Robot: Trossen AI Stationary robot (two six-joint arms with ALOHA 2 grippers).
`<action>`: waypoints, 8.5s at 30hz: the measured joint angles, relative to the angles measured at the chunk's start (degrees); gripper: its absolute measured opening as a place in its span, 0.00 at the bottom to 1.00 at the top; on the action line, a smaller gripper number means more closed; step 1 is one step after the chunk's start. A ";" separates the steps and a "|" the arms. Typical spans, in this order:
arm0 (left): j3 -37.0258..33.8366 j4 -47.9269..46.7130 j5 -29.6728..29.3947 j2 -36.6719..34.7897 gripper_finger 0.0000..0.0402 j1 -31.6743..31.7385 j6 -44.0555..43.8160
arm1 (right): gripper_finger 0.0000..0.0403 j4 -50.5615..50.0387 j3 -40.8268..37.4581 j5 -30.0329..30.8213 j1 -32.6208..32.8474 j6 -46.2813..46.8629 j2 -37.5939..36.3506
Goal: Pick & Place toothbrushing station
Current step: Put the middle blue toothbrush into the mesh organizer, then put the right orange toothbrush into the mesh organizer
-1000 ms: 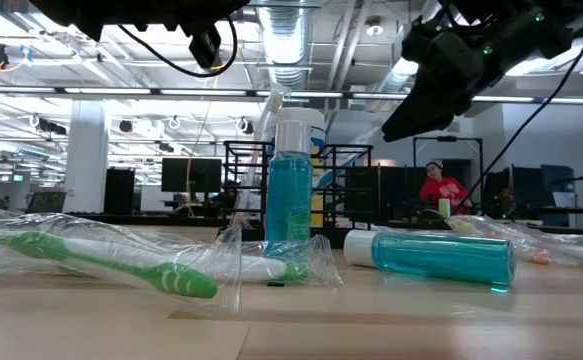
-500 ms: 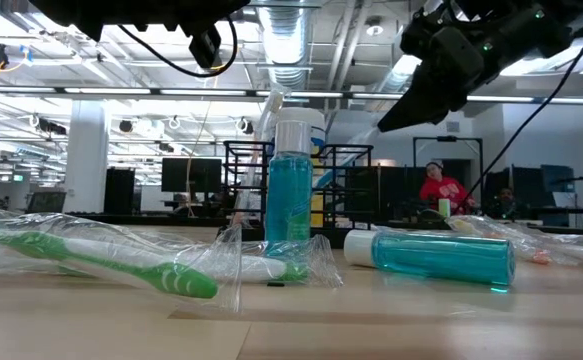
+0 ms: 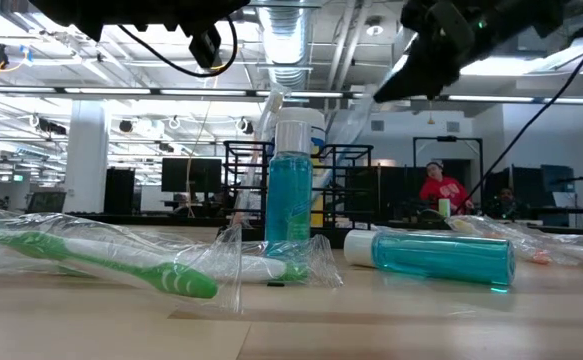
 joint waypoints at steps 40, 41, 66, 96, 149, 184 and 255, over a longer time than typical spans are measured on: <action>0.00 -0.02 -0.16 0.00 0.08 -0.02 1.31 | 0.00 4.66 7.69 -6.16 0.84 -7.41 10.98; 0.00 -0.05 -0.17 0.00 0.08 0.00 1.31 | 0.00 4.70 7.84 -6.16 0.81 -7.39 10.98; 0.00 -0.30 -0.20 0.00 0.08 -0.02 1.29 | 0.36 -7.17 7.84 -5.97 -2.95 -4.60 7.60; 0.00 -0.31 -0.20 0.00 0.08 -0.02 1.29 | 0.50 -37.51 7.84 -6.19 1.80 33.97 7.47; -0.02 0.63 -0.22 0.00 0.08 -5.75 1.53 | 0.04 -24.10 -2.63 -1.82 3.08 50.91 15.93; -0.02 -0.04 -0.22 0.00 0.08 -5.77 1.53 | 0.00 3.53 -2.54 15.10 6.78 23.06 -2.35; -0.02 -0.48 -3.48 0.00 0.08 -5.75 4.33 | 0.00 87.97 -18.54 9.88 5.95 -7.83 27.96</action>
